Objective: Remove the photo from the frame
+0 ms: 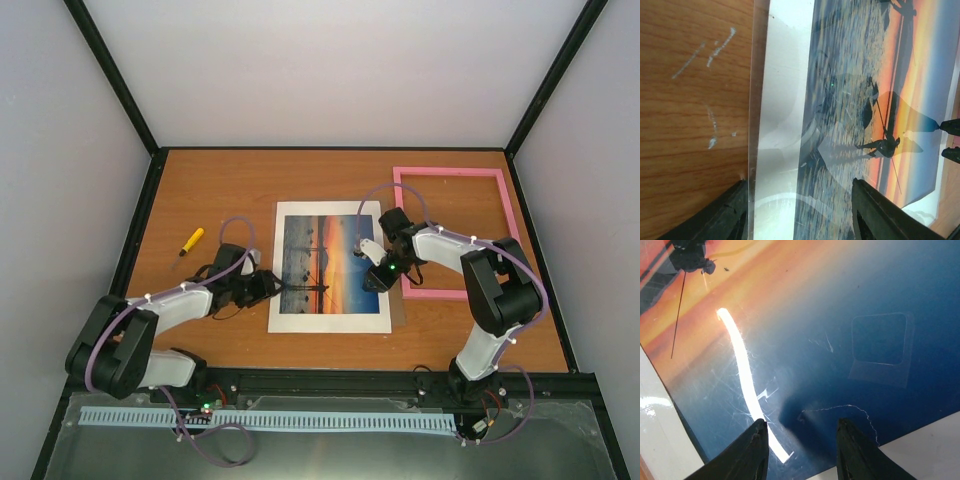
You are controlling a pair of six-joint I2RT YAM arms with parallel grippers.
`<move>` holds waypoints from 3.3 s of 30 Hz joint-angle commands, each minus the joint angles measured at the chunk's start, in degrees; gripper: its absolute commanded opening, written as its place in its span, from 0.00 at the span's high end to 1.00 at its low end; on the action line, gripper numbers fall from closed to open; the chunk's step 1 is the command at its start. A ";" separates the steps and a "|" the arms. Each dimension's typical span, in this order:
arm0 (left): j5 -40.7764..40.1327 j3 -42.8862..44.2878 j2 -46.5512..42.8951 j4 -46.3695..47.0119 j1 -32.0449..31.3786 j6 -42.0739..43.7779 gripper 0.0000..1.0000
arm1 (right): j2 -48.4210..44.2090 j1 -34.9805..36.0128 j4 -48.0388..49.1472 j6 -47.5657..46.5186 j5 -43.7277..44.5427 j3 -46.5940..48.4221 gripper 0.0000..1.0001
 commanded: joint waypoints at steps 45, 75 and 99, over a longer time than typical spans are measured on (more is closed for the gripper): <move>8.89 -3.10 2.31 10.99 -0.28 -3.79 0.64 | 3.95 0.33 -2.16 0.10 3.93 -1.14 0.64; 13.54 -6.52 -1.65 25.25 -0.28 -4.32 0.68 | 5.52 0.31 -2.25 0.42 4.32 -0.87 0.64; 11.43 -0.03 5.30 12.89 0.45 -2.76 0.99 | 2.03 -0.20 -4.13 0.62 4.67 0.61 0.64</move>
